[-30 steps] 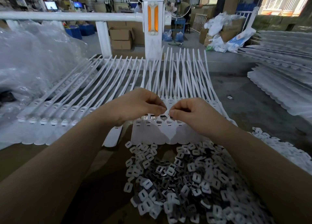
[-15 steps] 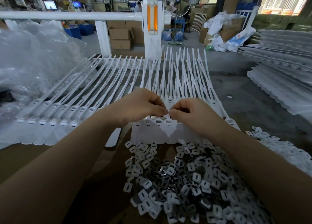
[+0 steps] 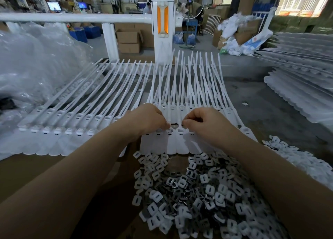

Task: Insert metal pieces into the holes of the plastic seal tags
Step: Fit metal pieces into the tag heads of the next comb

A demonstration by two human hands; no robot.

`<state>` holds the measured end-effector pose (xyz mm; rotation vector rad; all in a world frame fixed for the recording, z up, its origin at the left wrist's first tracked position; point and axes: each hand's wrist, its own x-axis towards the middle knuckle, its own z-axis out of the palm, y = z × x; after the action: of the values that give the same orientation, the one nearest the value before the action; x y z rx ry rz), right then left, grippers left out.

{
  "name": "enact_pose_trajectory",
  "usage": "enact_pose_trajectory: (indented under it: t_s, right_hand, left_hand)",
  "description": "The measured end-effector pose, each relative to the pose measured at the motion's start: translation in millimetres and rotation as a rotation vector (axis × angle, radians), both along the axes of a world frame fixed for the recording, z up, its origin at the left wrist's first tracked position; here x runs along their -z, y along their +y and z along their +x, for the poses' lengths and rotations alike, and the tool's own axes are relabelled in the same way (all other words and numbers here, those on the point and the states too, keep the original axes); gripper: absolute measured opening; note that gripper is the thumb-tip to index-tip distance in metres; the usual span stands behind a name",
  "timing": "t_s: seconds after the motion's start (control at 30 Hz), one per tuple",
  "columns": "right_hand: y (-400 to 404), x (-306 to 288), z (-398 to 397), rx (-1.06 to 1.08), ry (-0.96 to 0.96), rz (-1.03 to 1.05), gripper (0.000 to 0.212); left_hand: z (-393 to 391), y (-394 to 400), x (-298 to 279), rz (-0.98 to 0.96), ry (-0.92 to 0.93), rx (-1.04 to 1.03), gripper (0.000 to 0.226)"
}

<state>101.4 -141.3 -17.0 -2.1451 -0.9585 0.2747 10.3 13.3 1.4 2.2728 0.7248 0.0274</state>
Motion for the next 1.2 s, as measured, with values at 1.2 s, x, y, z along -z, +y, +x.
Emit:
enact_pose_trajectory:
  t_s: [1.2]
  right_hand:
    - [-4.8, -10.4, -17.9, -0.477, -0.007, -0.060, 0.012]
  left_hand:
    - [4.6, 7.6, 5.2, -0.078, 0.002, 0.000, 0.016]
